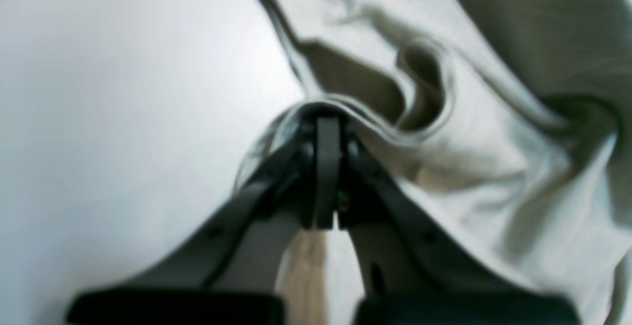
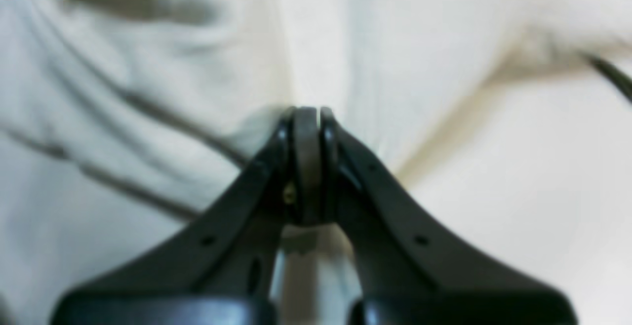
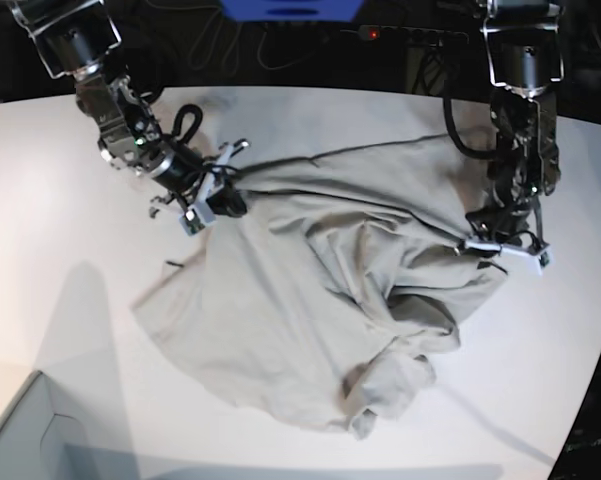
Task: Layout the t-shirt on the table in an organized manner, then fold the t-shirt properly
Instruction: 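Lower the bunched shirt and release it from both grippers, then move both grippers to the shirt's hem corners and grasp them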
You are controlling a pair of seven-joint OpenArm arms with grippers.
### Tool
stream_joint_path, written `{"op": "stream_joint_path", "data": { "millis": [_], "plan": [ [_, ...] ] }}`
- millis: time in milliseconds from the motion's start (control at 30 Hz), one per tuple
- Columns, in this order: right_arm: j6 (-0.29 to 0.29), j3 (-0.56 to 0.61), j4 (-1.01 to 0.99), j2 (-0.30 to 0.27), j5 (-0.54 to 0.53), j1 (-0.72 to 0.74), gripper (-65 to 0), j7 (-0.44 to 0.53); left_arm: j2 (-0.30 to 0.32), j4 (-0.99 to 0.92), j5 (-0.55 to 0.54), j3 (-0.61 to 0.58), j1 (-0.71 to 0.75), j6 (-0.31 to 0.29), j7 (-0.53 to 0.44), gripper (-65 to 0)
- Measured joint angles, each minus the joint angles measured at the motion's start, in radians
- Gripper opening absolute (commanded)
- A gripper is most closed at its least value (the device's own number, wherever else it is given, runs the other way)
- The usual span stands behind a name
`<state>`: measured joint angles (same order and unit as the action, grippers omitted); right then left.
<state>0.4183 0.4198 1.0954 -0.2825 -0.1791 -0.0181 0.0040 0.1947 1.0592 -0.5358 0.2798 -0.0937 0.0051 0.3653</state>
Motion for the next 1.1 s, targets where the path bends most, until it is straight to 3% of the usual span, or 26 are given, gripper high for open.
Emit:
{"op": "stream_joint_path", "data": {
  "millis": [100,200,267,433,600,733,933,1100],
  "plan": [
    [0.004,0.008,0.127,0.012,0.012,-0.102,-65.0,-0.076,0.03,0.001,0.0,0.019,-0.051,0.003,-0.014,-65.0],
    [0.008,0.011,0.235,0.071,0.042,-0.176,-65.0,-0.183,0.037,0.003,-0.001,0.082,-0.085,-0.001,-0.012,-65.0],
    [0.019,-0.008,0.296,0.075,0.042,-0.2,-65.0,-0.199,0.038,0.003,0.0,0.123,-0.096,0.0,-0.008,-65.0],
    [0.016,-0.243,0.385,0.061,0.041,-0.18,-65.0,-0.221,0.042,0.065,-0.003,0.23,-0.097,0.018,0.004,-65.0],
    [0.014,-0.462,0.408,0.064,0.045,-0.185,-65.0,-0.352,0.029,0.248,-0.012,0.246,0.006,0.004,-0.004,-64.3],
    [0.013,-0.474,0.441,0.066,0.041,-0.193,-56.9,-0.419,0.0,0.347,-0.045,0.248,0.17,0.005,0.002,-57.9],
    [0.012,-0.48,0.48,0.094,0.044,-0.244,-41.0,-0.467,0.006,0.356,-0.169,0.248,0.338,0.004,-0.002,-37.9],
    [0.013,-0.471,0.522,0.114,0.041,-0.261,-39.7,-0.463,0.004,0.349,-0.183,0.248,0.418,0.01,0.004,-35.3]
  ]
}}
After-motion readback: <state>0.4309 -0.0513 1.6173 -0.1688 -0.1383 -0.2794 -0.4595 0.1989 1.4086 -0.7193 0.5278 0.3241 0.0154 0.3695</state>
